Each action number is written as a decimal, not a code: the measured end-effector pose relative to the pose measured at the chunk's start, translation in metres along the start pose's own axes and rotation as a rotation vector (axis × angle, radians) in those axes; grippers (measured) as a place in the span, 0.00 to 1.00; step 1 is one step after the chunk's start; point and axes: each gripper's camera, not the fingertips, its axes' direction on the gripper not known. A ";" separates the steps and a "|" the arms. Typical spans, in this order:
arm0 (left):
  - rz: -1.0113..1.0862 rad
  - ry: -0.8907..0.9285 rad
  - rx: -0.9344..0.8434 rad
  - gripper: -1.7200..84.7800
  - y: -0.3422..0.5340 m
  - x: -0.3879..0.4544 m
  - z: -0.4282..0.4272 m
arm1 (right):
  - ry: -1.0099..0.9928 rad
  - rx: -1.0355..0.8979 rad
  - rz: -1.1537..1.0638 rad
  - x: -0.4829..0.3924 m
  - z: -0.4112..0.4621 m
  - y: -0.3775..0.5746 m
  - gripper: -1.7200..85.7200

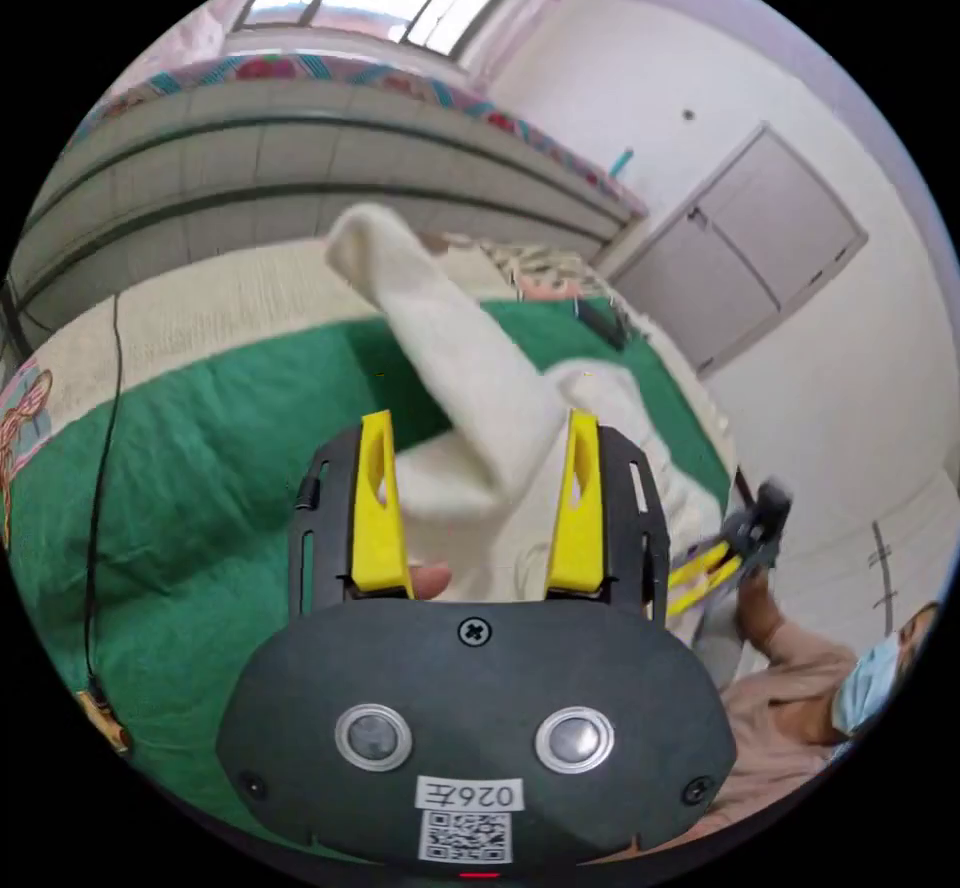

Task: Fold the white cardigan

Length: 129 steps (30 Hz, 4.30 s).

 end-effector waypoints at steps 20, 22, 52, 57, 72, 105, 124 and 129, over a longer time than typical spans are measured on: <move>0.292 -0.272 -0.070 0.09 0.014 0.070 0.014 | 0.212 0.303 0.303 0.137 -0.143 -0.028 0.01; 0.304 -0.283 0.048 0.09 0.016 0.068 -0.030 | 0.296 0.426 0.187 0.093 -0.180 -0.032 0.01; -0.112 -0.111 -0.360 0.23 0.169 0.083 -0.063 | -0.032 0.256 0.176 0.084 -0.263 0.178 0.02; -0.040 -0.212 -0.345 0.08 0.171 0.094 -0.065 | 0.082 -0.107 -0.240 -0.022 -0.221 0.160 0.01; -0.179 0.073 -0.304 0.07 0.158 0.036 -0.091 | 0.084 0.219 0.420 0.154 -0.292 0.145 0.18; -0.034 -0.400 -0.144 0.04 -0.018 -0.026 -0.114 | 0.560 0.242 0.268 0.209 -0.242 -0.113 0.03; -0.061 0.338 0.321 0.01 0.213 -0.055 -0.188 | 0.393 0.421 0.122 0.173 -0.173 -0.069 0.09; 0.223 -0.190 0.051 0.02 0.230 0.048 -0.143 | 0.697 0.328 -0.099 0.118 -0.110 -0.054 0.07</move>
